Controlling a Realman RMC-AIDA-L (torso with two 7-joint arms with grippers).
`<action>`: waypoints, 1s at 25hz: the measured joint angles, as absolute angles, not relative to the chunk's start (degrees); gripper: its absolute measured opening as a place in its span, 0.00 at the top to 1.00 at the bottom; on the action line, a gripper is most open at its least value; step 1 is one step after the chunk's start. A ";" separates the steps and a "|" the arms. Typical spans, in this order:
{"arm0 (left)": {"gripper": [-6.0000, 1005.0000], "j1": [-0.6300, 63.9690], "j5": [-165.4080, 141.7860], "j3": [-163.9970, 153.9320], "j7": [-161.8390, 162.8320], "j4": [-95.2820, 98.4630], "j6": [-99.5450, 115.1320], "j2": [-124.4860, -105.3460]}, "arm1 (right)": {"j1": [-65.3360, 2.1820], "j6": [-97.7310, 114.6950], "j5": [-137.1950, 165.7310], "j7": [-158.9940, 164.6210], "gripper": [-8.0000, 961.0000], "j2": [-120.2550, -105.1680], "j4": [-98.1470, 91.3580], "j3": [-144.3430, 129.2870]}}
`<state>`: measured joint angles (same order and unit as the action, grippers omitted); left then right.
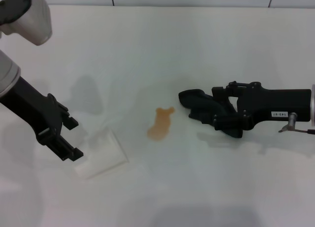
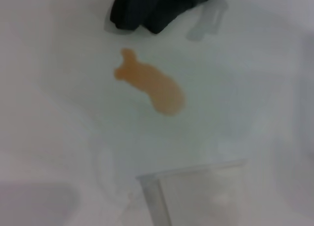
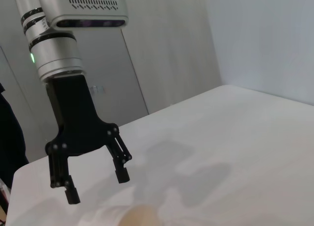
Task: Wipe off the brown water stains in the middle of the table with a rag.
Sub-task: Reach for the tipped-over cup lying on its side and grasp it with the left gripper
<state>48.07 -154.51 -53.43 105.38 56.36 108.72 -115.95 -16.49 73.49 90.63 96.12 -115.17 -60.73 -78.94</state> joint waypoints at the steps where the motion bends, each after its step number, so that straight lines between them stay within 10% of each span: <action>1: 0.12 48.08 -154.54 -53.45 105.38 56.29 108.51 -116.02 | -16.49 73.57 90.64 96.11 0.13 -115.17 -60.73 -78.93; 25: 0.12 48.04 -153.88 -56.85 105.12 52.63 102.85 -119.00 | -16.09 74.01 91.07 95.75 0.13 -115.13 -60.16 -78.92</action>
<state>48.04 -153.88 -56.85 105.12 52.63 102.85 -119.00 -16.08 74.01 91.07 95.75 -115.13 -60.16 -78.92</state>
